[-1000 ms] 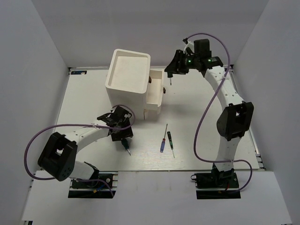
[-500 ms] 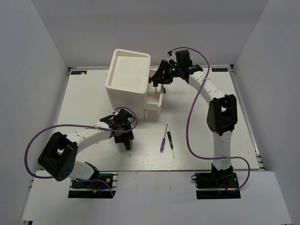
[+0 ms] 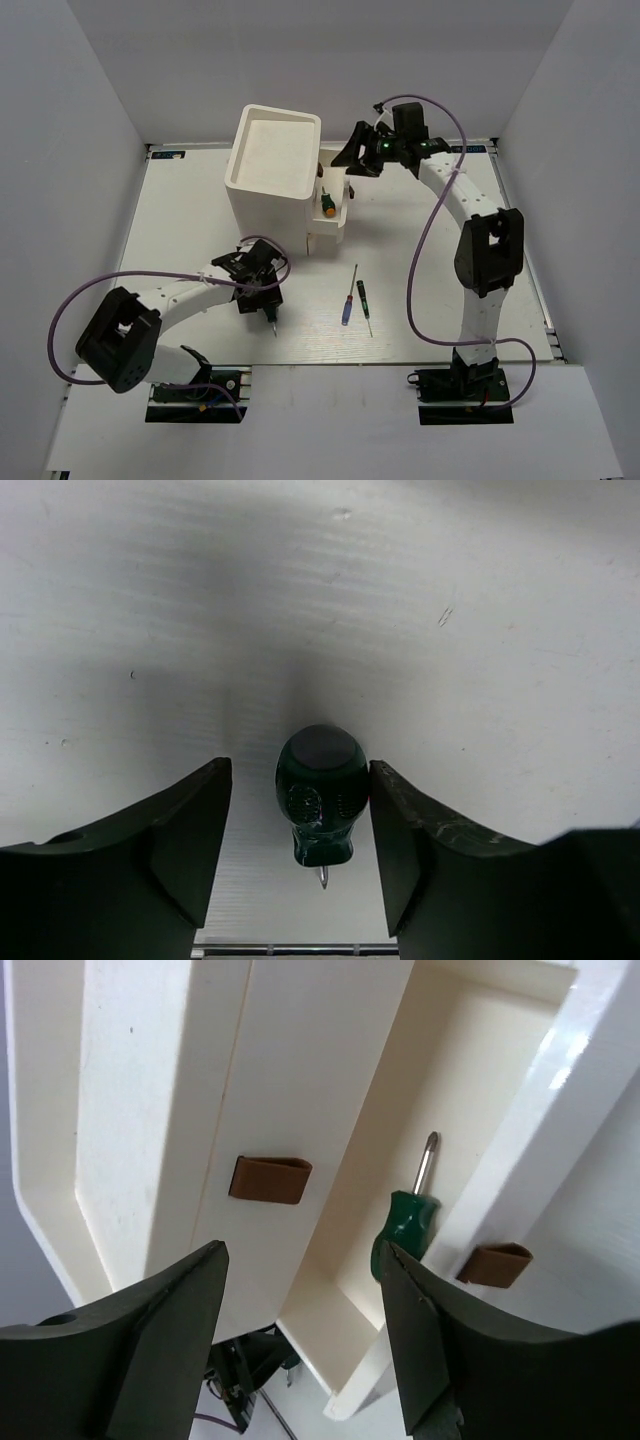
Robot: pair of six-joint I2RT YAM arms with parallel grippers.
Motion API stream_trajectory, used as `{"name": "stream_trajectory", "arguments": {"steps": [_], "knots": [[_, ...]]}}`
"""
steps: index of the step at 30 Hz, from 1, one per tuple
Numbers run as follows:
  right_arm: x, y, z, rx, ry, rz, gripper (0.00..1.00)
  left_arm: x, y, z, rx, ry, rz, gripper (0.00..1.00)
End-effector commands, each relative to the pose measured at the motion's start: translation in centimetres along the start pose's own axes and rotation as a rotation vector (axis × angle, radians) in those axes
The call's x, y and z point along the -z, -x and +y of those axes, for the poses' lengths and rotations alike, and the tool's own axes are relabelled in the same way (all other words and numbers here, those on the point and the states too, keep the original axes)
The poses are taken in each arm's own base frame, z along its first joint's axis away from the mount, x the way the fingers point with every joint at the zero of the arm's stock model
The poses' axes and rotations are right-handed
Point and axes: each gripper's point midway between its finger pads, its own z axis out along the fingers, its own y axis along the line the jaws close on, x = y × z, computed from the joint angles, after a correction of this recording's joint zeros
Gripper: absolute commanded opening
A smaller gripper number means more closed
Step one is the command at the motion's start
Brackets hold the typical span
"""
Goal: Sort the tools into containers
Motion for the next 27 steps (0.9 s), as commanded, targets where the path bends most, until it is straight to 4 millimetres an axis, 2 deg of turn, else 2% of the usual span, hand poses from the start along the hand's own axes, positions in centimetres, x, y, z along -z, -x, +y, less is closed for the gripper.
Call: {"name": "stream_trajectory", "arguments": {"steps": [1, 5, 8, 9, 10, 12, 14, 15, 16, 17, 18, 19, 20, 22, 23, 24, 25, 26, 27], "knots": [[3.5, 2.2, 1.2, 0.049, 0.028, -0.078, 0.68, 0.3, -0.4, 0.4, 0.004, 0.002, -0.020, 0.68], [5.1, 2.7, 0.7, 0.050, 0.025, -0.103, 0.71, -0.4, -1.0, -0.2, -0.028, 0.012, 0.001, 0.68], [6.3, 3.0, 0.1, 0.052, 0.027, -0.121, 0.71, -1.1, -1.1, -0.3, -0.041, 0.031, 0.008, 0.59], [6.5, 2.7, -0.3, 0.042, 0.027, -0.113, 0.71, -1.0, -0.9, -1.0, -0.047, 0.012, -0.003, 0.44], [7.1, 2.9, -0.8, 0.036, 0.023, -0.121, 0.70, -1.3, -1.0, -0.8, -0.050, 0.028, -0.001, 0.36], [7.6, 2.6, -1.6, 0.034, 0.016, -0.120, 0.65, -0.8, -0.6, -1.5, -0.066, 0.013, -0.010, 0.20], [8.4, 2.6, -1.2, 0.064, 0.036, -0.124, 0.51, 0.7, 0.3, -3.1, -0.117, -0.025, -0.042, 0.11], [9.0, 2.7, -1.3, 0.072, 0.040, -0.129, 0.39, 1.6, 0.8, -3.8, -0.140, -0.047, -0.055, 0.09], [9.1, 1.8, -1.0, 0.141, 0.096, -0.093, 0.11, 3.6, 2.3, -5.8, -0.157, -0.102, -0.107, 0.06], [9.7, 1.6, -0.8, 0.169, 0.109, -0.091, 0.00, 4.9, 2.4, -6.9, -0.227, -0.140, -0.127, 0.04], [10.1, 1.4, -1.2, 0.197, 0.112, -0.084, 0.00, 6.2, 2.6, -8.0, -0.266, -0.182, -0.139, 0.03], [10.3, 0.4, -1.7, 0.275, 0.109, -0.048, 0.00, 7.6, 3.0, -9.3, -0.308, -0.230, -0.161, 0.02], [10.5, 0.0, -2.1, 0.300, 0.097, -0.041, 0.00, 10.4, 3.7, -12.3, -0.413, -0.349, -0.208, 0.02], [11.5, -0.5, -3.1, 0.354, 0.053, -0.035, 0.00, 13.4, 4.3, -15.1, -0.514, -0.457, -0.263, 0.00], [11.6, -1.2, -3.8, 0.377, 0.042, -0.020, 0.49, 16.3, 5.0, -17.6, -0.564, -0.555, -0.299, 0.00], [12.4, -1.1, -4.4, 0.401, 0.031, -0.030, 0.77, 17.6, 5.3, -18.8, -0.636, -0.581, -0.337, 0.00], [12.5, -2.2, -5.4, 0.375, 0.014, -0.005, 0.84, 19.3, 7.0, -20.6, -0.647, -0.598, -0.382, 0.00], [12.7, -2.5, -5.6, 0.438, 0.028, 0.005, 0.84, 19.8, 7.4, -21.5, -0.675, -0.588, -0.403, 0.00], [13.2, -2.4, -6.6, 0.431, 0.011, 0.004, 0.77, 19.8, 8.3, -21.8, -0.685, -0.547, -0.417, 0.00]]}}
